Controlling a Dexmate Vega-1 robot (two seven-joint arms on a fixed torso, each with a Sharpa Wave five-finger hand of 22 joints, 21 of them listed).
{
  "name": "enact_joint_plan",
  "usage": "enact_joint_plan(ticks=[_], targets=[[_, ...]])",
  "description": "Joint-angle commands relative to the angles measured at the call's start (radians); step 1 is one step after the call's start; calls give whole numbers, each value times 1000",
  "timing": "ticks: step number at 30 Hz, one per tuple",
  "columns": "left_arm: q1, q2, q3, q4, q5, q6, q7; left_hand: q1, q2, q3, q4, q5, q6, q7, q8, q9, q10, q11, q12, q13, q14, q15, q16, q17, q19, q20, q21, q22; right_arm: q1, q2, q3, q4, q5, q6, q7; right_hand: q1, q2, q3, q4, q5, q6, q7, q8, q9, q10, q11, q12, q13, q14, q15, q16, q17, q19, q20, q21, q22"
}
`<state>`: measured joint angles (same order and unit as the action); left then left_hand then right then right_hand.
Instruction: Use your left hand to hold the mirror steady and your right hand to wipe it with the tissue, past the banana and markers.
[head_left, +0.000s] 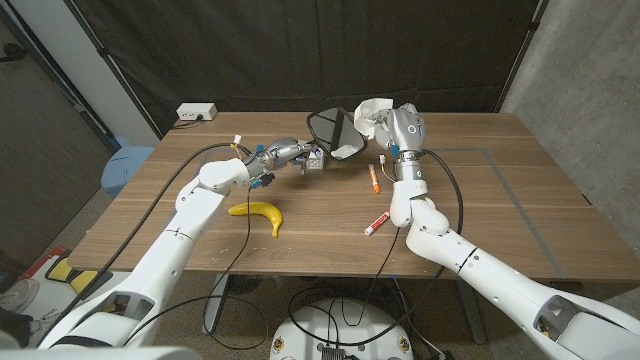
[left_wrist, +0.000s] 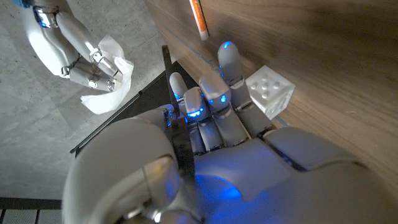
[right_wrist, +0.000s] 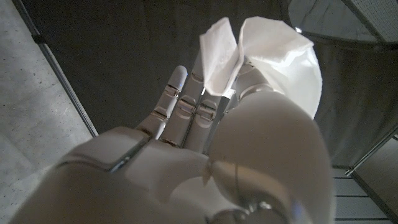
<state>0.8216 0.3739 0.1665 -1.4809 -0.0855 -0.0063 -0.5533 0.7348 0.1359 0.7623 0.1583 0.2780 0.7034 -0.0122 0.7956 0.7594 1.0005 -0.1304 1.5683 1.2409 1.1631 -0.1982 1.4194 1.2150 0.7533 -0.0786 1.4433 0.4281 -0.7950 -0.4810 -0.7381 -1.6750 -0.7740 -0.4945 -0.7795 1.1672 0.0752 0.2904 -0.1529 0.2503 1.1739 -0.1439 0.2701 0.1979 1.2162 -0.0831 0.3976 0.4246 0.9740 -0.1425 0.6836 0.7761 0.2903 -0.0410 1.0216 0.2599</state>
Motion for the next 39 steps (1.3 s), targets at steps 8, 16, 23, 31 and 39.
enact_joint_plan(ticks=[8, 16, 23, 31, 39], targets=[[30, -97, -89, 4, -136, 193, 29, -8, 5, 12, -2, 9, 0, -3, 16, 0, -17, -37, 3, 2, 10, -5, -4, 3, -4, -130, 12, -3, 38, -64, -69, -59, -149, -347, 385, -7, -5, 8, 1, -6, 33, 30, -2, 2, 6, 1, -8, 5, 7, -89, -10, 7, -17, -36, 15, -5], [52, -89, -98, -85, -135, 355, 43, -9, 5, 16, -3, 9, -2, 0, 20, -3, -16, -38, 3, 2, 10, -5, -8, 2, -3, -130, 17, -9, 47, -74, -87, -57, -180, -445, 494, -8, -7, 11, 1, -6, 35, 31, -4, 1, 6, 1, -14, 3, 4, -89, -16, 9, -26, -35, 20, -8], [82, -88, -112, -169, -126, 467, 67, -10, 6, 19, -4, 8, -4, 2, 23, -7, -13, -35, 3, 2, 13, -5, -23, -9, -1, -130, 23, -15, 50, -62, -93, -29, -185, -506, 540, -8, -7, 13, 0, -6, 35, 31, -4, 2, 8, 3, -16, 3, 5, -90, -16, 12, -30, -33, 24, -10], [145, -122, -156, -291, -114, 575, 148, -10, 7, 24, -4, 6, -6, 6, 27, -10, -15, -36, 2, 2, 19, -5, -31, -7, 2, -131, 29, -21, 54, -63, -100, -15, -192, -552, 581, -6, -8, 15, -1, -5, 35, 32, -6, 2, 8, 2, -20, 6, 6, -90, -18, 15, -34, -33, 30, -13], [140, -151, -183, -321, -115, 734, 178, -11, 8, 28, -4, 4, -10, 9, 31, -10, -15, -37, 2, 2, 25, -5, -40, -9, 2, -131, 35, -25, 78, -82, -131, -12, -220, -582, 644, -6, -9, 17, -1, -5, 36, 32, -8, 2, 9, 4, -23, 6, 5, -90, -21, 17, -36, -33, 37, -16]])
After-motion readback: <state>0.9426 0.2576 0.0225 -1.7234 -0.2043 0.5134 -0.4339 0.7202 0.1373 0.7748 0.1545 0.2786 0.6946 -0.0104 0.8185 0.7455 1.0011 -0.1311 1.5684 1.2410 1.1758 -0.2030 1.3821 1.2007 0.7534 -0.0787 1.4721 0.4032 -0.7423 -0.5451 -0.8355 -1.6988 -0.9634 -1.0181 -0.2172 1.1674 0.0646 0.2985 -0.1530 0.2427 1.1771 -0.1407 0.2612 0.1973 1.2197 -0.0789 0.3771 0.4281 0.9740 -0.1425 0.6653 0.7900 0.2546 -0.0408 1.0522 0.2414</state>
